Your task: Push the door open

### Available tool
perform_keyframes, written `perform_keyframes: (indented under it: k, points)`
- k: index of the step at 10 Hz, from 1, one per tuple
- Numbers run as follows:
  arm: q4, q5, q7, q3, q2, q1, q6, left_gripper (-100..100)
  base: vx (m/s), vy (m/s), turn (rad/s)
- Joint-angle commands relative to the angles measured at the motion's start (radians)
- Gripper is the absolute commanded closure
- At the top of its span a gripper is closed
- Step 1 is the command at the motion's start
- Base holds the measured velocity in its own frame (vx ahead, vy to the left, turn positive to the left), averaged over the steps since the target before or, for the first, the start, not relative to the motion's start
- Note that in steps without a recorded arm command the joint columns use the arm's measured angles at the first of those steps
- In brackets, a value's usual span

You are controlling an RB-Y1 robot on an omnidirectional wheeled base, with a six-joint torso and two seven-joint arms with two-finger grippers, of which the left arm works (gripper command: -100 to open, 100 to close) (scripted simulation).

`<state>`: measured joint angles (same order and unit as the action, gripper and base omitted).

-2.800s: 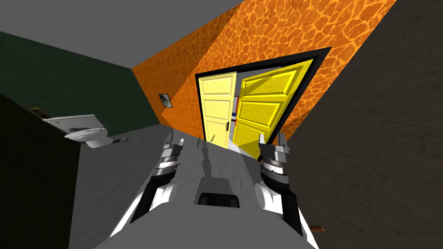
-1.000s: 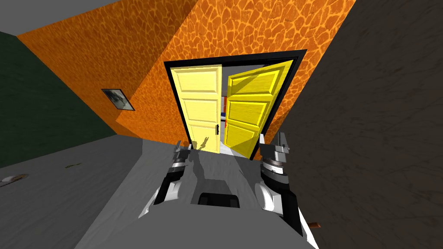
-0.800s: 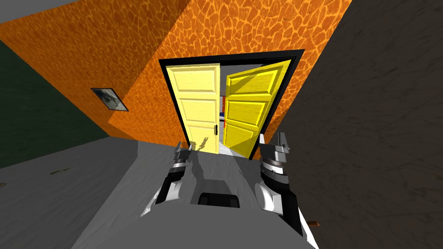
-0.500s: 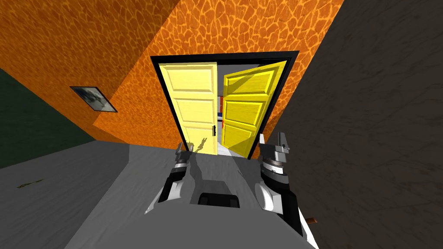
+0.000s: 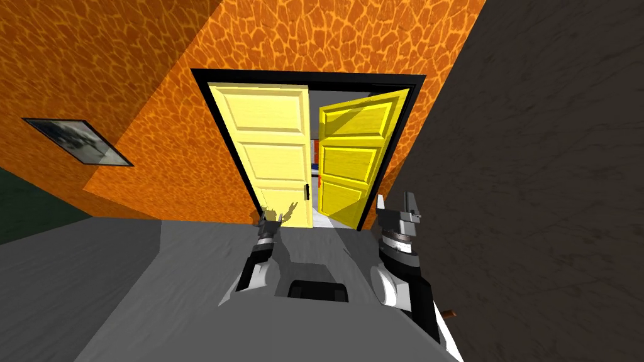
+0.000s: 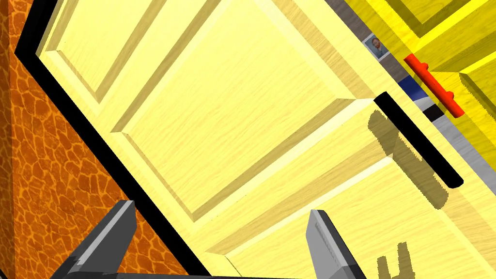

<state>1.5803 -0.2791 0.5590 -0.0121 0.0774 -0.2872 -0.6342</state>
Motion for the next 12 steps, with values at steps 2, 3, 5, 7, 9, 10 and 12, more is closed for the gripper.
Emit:
perform_keyframes:
  k: [2, 3, 5, 7, 9, 10, 12]
  points:
    - [-0.07, -0.033, 0.049, 0.006, -0.001, 0.026, -0.023, -100, 0.104, 0.039, -0.156]
    - [-0.096, -0.046, 0.067, 0.008, -0.002, 0.036, -0.032, -100, 0.105, 0.036, -0.144]
    - [-0.148, -0.071, 0.103, 0.012, -0.005, 0.056, -0.049, -100, 0.092, 0.043, -0.152]
    - [-0.2, -0.095, 0.139, 0.016, -0.008, 0.075, -0.065, -100, 0.084, 0.039, -0.145]
    - [-0.251, -0.12, 0.174, 0.02, -0.012, 0.094, -0.081, -100, 0.077, 0.05, -0.134]
    - [-0.276, -0.132, 0.192, 0.022, -0.014, 0.104, -0.09, -100, 0.09, 0.051, -0.147]
    - [-0.325, -0.155, 0.226, 0.026, -0.02, 0.122, -0.105, -100, 0.093, 0.054, -0.153]
